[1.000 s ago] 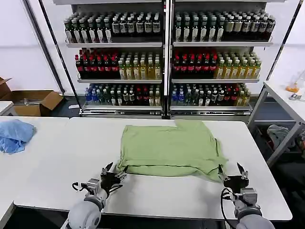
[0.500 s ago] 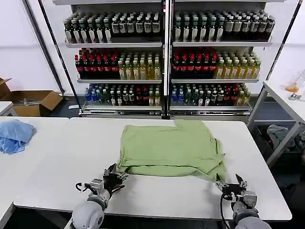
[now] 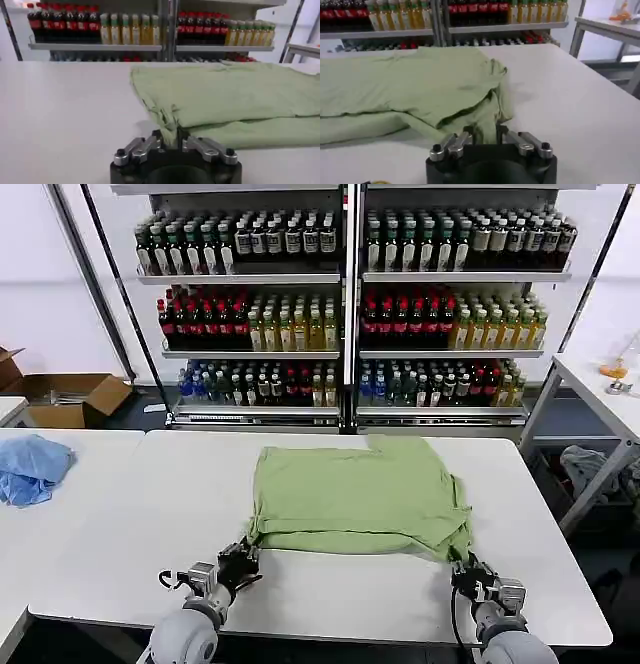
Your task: Fold and organize the clothes.
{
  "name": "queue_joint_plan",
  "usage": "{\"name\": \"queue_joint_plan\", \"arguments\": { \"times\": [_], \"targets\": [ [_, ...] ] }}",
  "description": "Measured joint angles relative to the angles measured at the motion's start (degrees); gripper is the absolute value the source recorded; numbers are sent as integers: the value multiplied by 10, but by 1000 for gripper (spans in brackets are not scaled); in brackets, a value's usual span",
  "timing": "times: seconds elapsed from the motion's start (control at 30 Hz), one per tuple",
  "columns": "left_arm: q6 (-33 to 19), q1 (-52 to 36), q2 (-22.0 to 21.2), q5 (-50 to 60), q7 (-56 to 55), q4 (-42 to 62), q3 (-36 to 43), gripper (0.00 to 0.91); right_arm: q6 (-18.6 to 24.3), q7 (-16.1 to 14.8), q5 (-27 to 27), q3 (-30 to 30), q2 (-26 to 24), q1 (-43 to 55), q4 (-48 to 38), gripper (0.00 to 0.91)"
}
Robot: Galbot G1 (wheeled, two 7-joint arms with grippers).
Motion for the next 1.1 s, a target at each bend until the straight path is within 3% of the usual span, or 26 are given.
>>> {"name": "queue_joint_plan", "arguments": {
  "times": [0.43,0.83,0.87,0.9,0.93,0.97,1.0,1.1],
  "targets": [
    [10,40,14,-9,8,-40,-18,20,-5,1,-4,13,-7,-62,64,0],
    [14,152,32,5,6,-138,-50,20,-8,1,-28,36,-12,-174,153,0],
    [15,164,34,6,5,-147,-55,81,-9,0,-31,37,-12,-184,160,0],
    [17,173,35,7,5,-155,-59,81,-10,-1,-33,38,-12,-193,167,0],
    [18,182,36,8,5,-162,-63,695,-13,-2,-37,39,-12,-202,173,524],
    [19,192,38,9,5,-171,-67,907,-15,-3,-39,40,-12,-209,179,826],
    [20,201,39,10,5,-178,-70,907,-16,-3,-42,42,-12,-216,185,907],
    [25,228,41,15,6,-199,-79,907,-18,-3,-46,47,-13,-232,201,907]
  ]
}}
